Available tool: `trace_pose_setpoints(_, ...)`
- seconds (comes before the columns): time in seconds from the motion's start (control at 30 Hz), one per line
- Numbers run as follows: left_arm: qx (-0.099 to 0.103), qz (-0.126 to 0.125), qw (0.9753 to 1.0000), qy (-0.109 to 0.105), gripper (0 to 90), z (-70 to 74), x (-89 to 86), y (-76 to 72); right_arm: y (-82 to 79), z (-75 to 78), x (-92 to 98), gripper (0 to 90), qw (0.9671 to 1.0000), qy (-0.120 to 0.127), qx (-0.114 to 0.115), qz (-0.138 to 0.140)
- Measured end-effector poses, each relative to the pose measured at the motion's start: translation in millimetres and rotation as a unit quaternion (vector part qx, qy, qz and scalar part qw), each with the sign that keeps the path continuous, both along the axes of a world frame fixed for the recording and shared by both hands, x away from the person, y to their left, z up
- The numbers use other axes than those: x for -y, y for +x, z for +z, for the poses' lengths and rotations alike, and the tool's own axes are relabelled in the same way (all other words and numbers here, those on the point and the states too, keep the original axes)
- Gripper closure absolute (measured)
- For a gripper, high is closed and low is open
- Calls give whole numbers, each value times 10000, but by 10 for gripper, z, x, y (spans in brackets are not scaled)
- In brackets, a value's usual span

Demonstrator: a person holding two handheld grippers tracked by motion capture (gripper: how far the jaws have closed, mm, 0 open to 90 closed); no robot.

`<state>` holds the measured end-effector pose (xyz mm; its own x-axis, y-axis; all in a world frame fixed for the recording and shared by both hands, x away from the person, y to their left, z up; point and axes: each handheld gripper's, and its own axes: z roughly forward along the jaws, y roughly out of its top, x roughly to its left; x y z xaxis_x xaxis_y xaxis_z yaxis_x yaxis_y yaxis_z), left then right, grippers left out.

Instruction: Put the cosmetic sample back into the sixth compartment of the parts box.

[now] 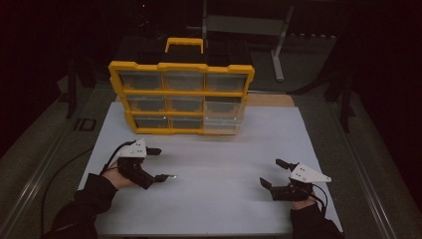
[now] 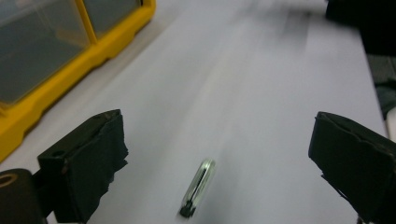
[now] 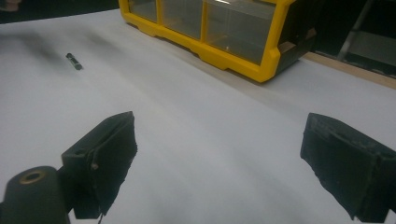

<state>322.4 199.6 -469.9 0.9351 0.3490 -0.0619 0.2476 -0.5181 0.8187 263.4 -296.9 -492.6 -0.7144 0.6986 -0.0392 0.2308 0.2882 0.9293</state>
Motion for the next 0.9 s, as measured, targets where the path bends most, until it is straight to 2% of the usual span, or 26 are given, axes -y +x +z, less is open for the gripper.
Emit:
trace_pose_setpoints(0.1,-2,-67,10000,66,80,-31,-1,19,0,-1,0,106,10000,5,-17,4)
trace_pose_setpoints(0.13,-4,-106,9999,85,121,-35,-3,26,1,-3,1,106,10000,5,-25,-2)
trace_pose_setpoints(0.27,-61,-227,9995,207,152,-65,14,55,4,-9,0,106,10000,-21,-16,-2)
trace_pose_setpoints(0.57,-4,-416,9973,612,234,-168,91,99,6,-14,0,106,10000,-13,-28,14)
trace_pose_setpoints(0.77,-237,-441,9954,811,272,-228,135,157,7,-19,0,106,10000,-13,-51,28)
trace_pose_setpoints(0.9,-255,-444,9940,970,349,-267,171,174,7,-20,0,106,10000,-13,-54,26)
